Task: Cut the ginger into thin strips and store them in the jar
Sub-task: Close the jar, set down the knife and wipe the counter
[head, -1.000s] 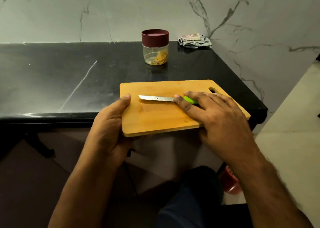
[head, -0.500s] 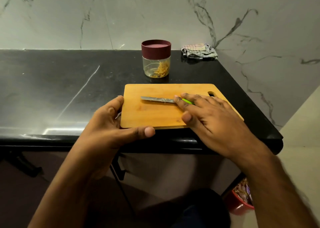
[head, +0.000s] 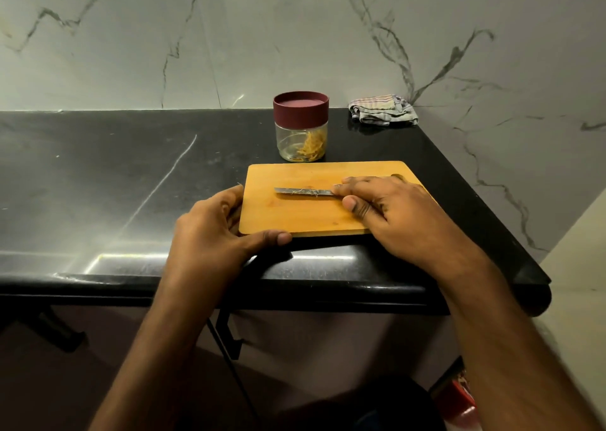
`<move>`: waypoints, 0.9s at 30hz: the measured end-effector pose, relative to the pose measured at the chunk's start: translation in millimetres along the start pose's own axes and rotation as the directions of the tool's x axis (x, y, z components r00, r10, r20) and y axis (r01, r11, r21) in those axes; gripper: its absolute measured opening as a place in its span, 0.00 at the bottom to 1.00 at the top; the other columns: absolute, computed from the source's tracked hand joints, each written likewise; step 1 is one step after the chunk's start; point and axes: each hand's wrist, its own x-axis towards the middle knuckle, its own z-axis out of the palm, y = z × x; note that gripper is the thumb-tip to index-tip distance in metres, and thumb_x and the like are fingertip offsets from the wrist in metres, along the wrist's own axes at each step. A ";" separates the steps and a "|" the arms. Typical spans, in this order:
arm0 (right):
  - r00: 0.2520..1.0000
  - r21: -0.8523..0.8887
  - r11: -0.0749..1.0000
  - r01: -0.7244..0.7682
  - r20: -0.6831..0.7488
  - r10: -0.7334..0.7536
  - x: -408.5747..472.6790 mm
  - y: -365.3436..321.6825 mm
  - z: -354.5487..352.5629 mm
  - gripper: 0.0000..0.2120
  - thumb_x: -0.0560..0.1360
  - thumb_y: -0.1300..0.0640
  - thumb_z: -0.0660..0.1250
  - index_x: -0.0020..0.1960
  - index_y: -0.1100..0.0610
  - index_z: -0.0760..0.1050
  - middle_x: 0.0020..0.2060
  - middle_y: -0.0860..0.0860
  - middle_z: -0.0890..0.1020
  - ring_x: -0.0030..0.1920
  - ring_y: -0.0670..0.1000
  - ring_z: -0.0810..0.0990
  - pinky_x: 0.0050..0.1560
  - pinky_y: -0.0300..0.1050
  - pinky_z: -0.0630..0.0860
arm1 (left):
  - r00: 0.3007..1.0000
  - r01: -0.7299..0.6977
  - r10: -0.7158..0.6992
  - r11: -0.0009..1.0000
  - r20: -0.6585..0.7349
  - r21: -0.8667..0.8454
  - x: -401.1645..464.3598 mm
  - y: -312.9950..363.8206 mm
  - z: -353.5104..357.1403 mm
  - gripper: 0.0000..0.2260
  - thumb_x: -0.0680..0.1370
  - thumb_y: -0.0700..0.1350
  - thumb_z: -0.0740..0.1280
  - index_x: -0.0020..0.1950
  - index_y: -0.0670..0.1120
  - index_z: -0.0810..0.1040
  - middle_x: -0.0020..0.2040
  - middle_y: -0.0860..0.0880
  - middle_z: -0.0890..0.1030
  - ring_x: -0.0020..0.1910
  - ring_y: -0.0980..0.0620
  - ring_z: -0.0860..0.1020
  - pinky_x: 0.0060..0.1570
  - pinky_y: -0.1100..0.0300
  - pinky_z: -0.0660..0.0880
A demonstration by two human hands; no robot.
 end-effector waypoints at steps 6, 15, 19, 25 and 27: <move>0.998 -0.034 0.999 0.002 -0.062 -0.004 3.8 3.6 5.5 0.16 0.80 0.43 0.57 0.65 0.38 0.72 0.64 0.36 0.75 0.65 0.41 0.69 0.70 0.51 0.63 | 0.973 -0.085 0.123 0.978 -0.196 0.191 -4.0 -4.7 8.7 0.29 0.59 0.53 0.82 0.58 0.49 0.81 0.42 0.64 0.78 0.39 0.67 0.78 0.39 0.77 0.72; 0.995 -0.163 0.987 0.004 -0.100 -0.021 -0.8 -1.0 5.9 0.19 0.81 0.45 0.57 0.71 0.41 0.67 0.69 0.44 0.71 0.68 0.46 0.66 0.70 0.48 0.59 | 0.989 -0.149 0.114 0.816 0.098 0.558 10.6 -5.8 16.9 0.49 0.64 0.79 0.58 0.80 0.58 0.58 0.82 0.58 0.52 0.80 0.56 0.47 0.76 0.45 0.49; 0.969 -0.231 0.973 0.002 -0.239 -0.059 -9.4 -3.1 7.6 0.14 0.79 0.47 0.61 0.62 0.46 0.77 0.56 0.45 0.76 0.57 0.47 0.71 0.57 0.47 0.71 | 0.978 -0.199 0.112 0.758 0.176 0.622 17.0 -10.1 17.9 0.46 0.64 0.82 0.50 0.75 0.60 0.68 0.81 0.56 0.57 0.80 0.55 0.46 0.74 0.47 0.46; 0.975 -0.172 0.985 -0.017 -0.222 -0.022 -4.9 -0.2 10.7 0.17 0.80 0.45 0.57 0.64 0.48 0.76 0.56 0.45 0.77 0.57 0.47 0.71 0.55 0.45 0.73 | 0.972 -0.218 0.101 0.735 0.214 0.643 18.4 -6.8 21.6 0.41 0.69 0.78 0.51 0.75 0.57 0.67 0.78 0.55 0.63 0.79 0.54 0.54 0.76 0.45 0.47; 0.972 -0.152 0.988 -0.019 -0.235 -0.018 -4.1 0.8 12.0 0.17 0.80 0.45 0.57 0.63 0.48 0.76 0.56 0.45 0.77 0.57 0.47 0.72 0.55 0.45 0.73 | 0.972 -0.215 0.097 0.725 0.212 0.654 19.0 -7.8 22.6 0.41 0.70 0.77 0.51 0.77 0.56 0.64 0.78 0.54 0.63 0.77 0.53 0.58 0.76 0.45 0.49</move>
